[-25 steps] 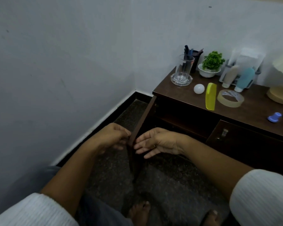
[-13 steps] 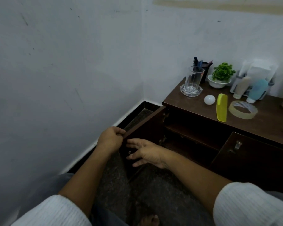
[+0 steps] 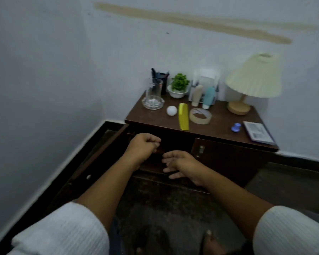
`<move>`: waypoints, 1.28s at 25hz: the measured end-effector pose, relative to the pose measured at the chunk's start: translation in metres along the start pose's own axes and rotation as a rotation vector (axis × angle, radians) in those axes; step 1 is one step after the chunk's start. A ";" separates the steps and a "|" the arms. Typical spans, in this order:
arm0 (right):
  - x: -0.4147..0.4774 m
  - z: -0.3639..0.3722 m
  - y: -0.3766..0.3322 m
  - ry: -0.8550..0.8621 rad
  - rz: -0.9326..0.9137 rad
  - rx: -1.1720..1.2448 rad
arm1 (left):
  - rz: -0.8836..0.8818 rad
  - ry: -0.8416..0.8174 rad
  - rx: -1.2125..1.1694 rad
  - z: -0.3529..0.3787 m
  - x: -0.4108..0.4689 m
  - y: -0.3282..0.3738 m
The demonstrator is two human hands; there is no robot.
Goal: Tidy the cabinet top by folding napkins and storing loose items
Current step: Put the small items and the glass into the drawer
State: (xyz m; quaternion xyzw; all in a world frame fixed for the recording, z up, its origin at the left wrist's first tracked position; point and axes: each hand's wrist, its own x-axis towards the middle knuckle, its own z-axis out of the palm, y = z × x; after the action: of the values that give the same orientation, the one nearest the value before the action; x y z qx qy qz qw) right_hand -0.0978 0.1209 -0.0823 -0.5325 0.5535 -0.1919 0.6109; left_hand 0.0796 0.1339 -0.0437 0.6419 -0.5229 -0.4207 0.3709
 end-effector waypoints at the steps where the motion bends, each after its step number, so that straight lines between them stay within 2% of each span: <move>1: -0.005 -0.023 0.008 0.097 0.030 0.025 | 0.006 -0.061 -0.002 0.020 0.006 0.009; 5: -0.020 -0.090 0.029 0.374 0.079 0.189 | -0.029 -0.216 0.038 0.086 0.038 0.022; 9: -0.009 -0.115 0.043 0.421 0.073 0.330 | -0.126 -0.304 0.057 0.121 0.065 0.016; 14: 0.015 -0.110 0.055 0.317 0.069 0.463 | -0.157 -0.387 -0.094 0.140 0.075 0.015; 18: 0.011 -0.110 0.067 0.279 0.060 0.403 | -0.181 -0.323 -0.167 0.147 0.076 0.018; 20: 0.001 -0.112 0.076 0.263 0.078 0.374 | -0.172 -0.340 -0.126 0.143 0.077 0.019; 25: -0.038 -0.120 0.111 0.202 0.067 0.298 | -0.120 -0.548 0.136 0.143 0.058 0.030; 32: -0.090 -0.155 0.139 0.020 0.218 0.282 | -0.161 -0.940 0.164 0.171 0.020 0.030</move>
State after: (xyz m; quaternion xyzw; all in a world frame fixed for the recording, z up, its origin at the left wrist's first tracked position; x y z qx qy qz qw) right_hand -0.3121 0.1768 -0.1320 -0.3763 0.5815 -0.2055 0.6914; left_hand -0.0880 0.1021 -0.0823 0.4479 -0.6139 -0.6500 0.0085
